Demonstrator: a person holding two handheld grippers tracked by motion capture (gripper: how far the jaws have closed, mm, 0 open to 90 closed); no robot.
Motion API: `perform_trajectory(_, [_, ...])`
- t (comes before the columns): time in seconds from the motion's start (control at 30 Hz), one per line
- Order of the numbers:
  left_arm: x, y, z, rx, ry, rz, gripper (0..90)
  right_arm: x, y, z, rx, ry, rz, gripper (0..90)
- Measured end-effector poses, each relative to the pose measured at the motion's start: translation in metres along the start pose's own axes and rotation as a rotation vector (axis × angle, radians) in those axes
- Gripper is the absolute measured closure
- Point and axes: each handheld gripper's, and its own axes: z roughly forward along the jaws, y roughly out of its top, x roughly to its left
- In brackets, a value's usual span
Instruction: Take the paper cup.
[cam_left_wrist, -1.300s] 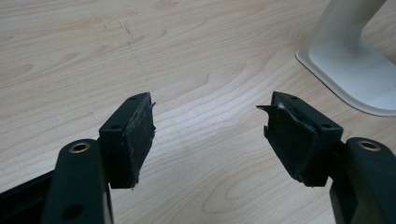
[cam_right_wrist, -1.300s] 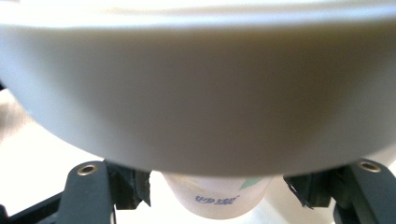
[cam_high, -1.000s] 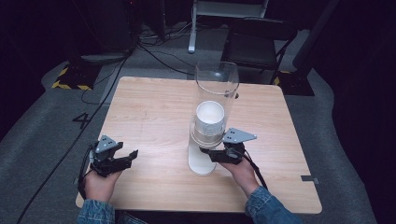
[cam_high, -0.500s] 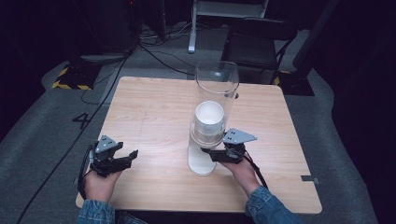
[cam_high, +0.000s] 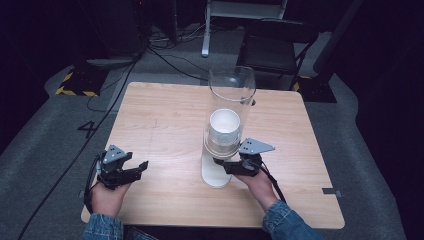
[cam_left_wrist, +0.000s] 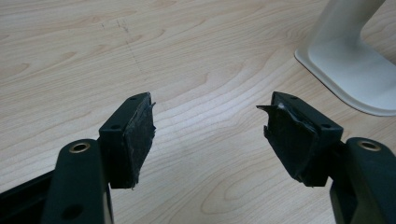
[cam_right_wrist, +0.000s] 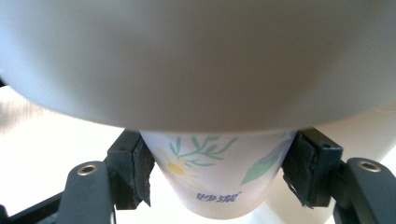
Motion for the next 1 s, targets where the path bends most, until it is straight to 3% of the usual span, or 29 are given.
perform_trajectory(0.23, [0.000, 0.000, 0.000, -0.001, -0.003, 0.003, 32.5, 0.002, -0.002, 0.001, -0.006, 0.019, 0.038, 33.3])
perform_trajectory(0.3, [0.000, 0.000, 0.000, 0.000, -0.004, 0.002, 32.5, 0.000, -0.003, 0.003, 0.012, 0.048, 0.072, 33.7])
perform_trajectory(0.37, [0.001, 0.000, -0.001, 0.000, -0.005, -0.002, 32.5, 0.000, -0.008, 0.007, 0.060, 0.049, 0.080, 34.2])
perform_trajectory(0.43, [0.001, 0.001, -0.001, -0.005, -0.002, 0.000, 32.5, -0.002, -0.012, 0.008, 0.064, 0.058, 0.101, 34.1])
perform_trajectory(0.67, [0.001, 0.001, 0.001, -0.002, -0.003, -0.001, 32.5, -0.001, -0.018, 0.008, 0.058, 0.035, 0.055, 34.0])
perform_trajectory(1.0, [0.001, 0.002, 0.003, 0.002, -0.007, 0.002, 32.5, -0.001, -0.029, 0.011, 0.083, 0.039, 0.070, 33.8])
